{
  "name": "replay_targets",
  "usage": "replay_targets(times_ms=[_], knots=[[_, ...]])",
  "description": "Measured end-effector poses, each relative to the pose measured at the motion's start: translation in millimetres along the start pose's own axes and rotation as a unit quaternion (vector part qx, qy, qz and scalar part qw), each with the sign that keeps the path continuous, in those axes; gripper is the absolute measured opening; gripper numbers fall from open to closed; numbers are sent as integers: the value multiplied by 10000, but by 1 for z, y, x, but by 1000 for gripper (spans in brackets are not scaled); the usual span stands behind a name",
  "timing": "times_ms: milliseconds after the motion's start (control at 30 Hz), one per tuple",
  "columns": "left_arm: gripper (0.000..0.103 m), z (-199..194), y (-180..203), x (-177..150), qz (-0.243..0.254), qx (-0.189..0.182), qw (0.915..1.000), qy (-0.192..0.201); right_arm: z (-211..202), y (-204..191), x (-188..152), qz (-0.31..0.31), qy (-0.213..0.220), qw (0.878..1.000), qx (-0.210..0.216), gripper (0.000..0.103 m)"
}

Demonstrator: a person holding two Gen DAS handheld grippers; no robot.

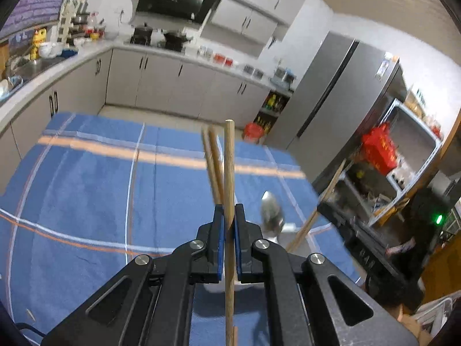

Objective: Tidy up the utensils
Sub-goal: 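Lower the spoon and chopstick into the holder compartments with both tools, then open both tools to release the spoon and chopstick in the holder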

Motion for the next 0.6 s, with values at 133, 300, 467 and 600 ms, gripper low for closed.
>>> replay_targets(times_ms=[133, 300, 467, 600], knots=[[6, -25, 9, 39, -8, 89, 9983, 584, -21, 4, 0, 77, 97, 9999, 30, 8], [6, -18, 28, 76, 230, 411, 9935, 1039, -32, 13, -12, 145, 84, 9998, -82, 8], [6, 11, 42, 88, 601, 771, 9877, 1220, -36, 26, -25, 307, -7, 9994, -190, 8], [6, 50, 44, 73, 600, 706, 9921, 844, -39, 37, -34, 425, -59, 9986, -309, 8]])
Point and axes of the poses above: each gripper's, at about its wrist camera, not at the fingertips, and z roughly the way its jaws point, y to its right, x to its top, the point moved 8 cm from there along z, roughly the way its jaws point, and after that the axes turned 7 degrees about z, right-handed, at the moved point
